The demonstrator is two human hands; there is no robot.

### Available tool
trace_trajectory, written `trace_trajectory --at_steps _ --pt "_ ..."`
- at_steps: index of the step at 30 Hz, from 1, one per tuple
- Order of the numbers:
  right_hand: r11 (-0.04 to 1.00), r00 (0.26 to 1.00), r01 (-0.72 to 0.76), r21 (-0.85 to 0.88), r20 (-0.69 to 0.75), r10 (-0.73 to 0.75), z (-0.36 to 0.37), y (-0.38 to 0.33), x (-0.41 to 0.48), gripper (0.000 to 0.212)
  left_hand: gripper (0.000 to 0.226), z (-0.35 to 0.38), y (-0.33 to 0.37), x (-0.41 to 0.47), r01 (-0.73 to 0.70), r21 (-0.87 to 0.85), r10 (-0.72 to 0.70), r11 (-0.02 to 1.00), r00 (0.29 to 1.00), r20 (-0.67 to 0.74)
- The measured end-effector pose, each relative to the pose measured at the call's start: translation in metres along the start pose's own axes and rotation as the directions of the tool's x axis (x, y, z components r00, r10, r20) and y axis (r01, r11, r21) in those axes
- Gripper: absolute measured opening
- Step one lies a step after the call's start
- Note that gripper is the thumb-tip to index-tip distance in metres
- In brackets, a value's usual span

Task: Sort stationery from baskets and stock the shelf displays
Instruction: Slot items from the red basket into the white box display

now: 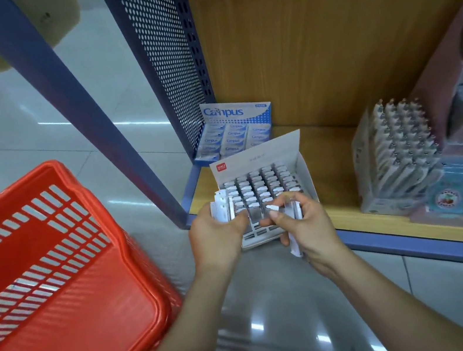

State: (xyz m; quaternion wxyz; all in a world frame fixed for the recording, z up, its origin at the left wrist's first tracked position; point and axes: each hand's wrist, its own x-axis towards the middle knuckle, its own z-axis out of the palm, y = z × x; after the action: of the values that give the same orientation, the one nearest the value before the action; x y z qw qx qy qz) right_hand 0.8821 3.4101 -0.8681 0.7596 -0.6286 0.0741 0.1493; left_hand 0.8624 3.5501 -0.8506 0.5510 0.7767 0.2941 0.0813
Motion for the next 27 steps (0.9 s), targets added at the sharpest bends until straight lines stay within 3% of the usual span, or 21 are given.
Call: trace_trajectory --at_steps 3,8,17,22,27 --pt "0.99 0.998 -0.06 0.126 0.015 0.058 -0.001 -0.001 0.0 0.017 0.01 -0.003 0.009 -0.002 -0.019 -0.035 0.021 0.999 0.998 0.067" --pt "0.994 0.999 -0.043 0.103 -0.007 0.044 0.002 0.002 0.006 0.023 0.016 0.0 0.016 -0.007 -0.051 -0.066 0.066 0.997 0.964 0.257" --pt "0.992 0.997 -0.069 0.104 0.031 0.066 0.0 0.004 0.009 0.026 0.022 0.004 0.011 -0.001 -0.186 0.093 0.164 0.978 0.966 0.199" --pt "0.997 0.999 -0.016 0.08 -0.05 0.02 -0.013 0.0 0.005 0.02 0.024 0.0 0.014 0.001 -0.185 0.127 0.173 0.974 0.98 0.098" --pt "0.996 0.992 -0.063 0.067 -0.105 0.07 -0.021 0.008 0.003 0.019 0.027 -0.004 0.012 0.001 -0.179 0.125 0.17 0.976 0.982 0.084"
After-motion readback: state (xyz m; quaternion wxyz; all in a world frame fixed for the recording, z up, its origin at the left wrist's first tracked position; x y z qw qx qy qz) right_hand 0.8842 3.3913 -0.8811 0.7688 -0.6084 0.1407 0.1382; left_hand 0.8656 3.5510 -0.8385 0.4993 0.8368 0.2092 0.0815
